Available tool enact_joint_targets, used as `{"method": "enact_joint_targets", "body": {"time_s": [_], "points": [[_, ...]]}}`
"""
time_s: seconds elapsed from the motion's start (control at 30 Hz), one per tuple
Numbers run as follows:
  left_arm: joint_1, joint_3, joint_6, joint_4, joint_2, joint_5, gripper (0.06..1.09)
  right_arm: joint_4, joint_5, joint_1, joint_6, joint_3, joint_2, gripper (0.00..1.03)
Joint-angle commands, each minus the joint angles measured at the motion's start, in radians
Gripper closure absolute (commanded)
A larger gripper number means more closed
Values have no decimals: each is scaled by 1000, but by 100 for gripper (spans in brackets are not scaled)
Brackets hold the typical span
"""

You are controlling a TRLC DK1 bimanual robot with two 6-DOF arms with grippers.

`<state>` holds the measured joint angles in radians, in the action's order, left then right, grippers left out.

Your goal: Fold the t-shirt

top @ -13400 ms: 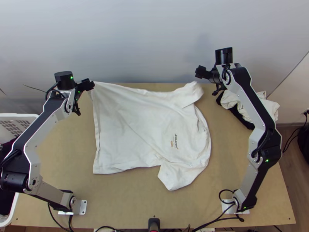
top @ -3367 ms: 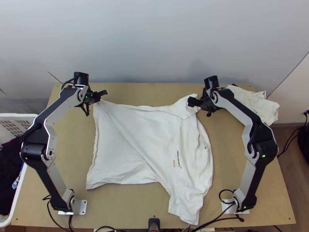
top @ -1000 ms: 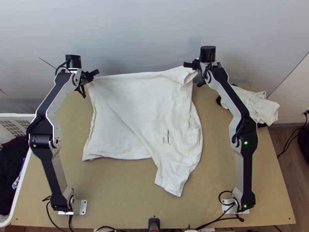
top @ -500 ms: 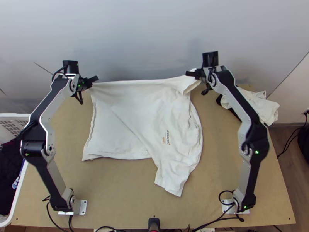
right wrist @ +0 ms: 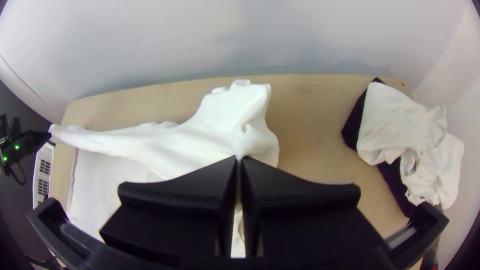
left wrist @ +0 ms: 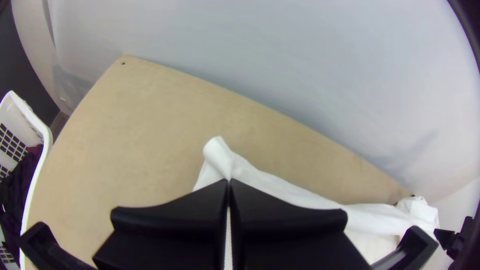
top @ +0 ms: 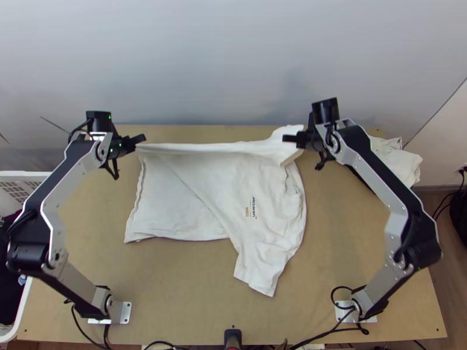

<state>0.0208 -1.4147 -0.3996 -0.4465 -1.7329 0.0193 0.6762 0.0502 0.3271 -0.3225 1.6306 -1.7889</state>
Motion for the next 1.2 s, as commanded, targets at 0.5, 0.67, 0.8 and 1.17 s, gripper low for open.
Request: {"method": "enact_joint_targets", "body": {"time_s": [0.5, 0.67, 0.8, 1.17], "points": [[1, 418, 44, 2, 292, -25, 105, 74, -207, 1, -47, -420, 267, 100], [-1, 494, 45, 49, 311, -25, 105, 59, -213, 10, -47, -532, 261, 100], [-2, 554, 45, 89, 311, -24, 105, 5, -213, 13, -47, -620, 246, 99], [5, 677, 44, 189, 300, -24, 68, -63, -211, 20, -56, -689, 215, 48]]}}
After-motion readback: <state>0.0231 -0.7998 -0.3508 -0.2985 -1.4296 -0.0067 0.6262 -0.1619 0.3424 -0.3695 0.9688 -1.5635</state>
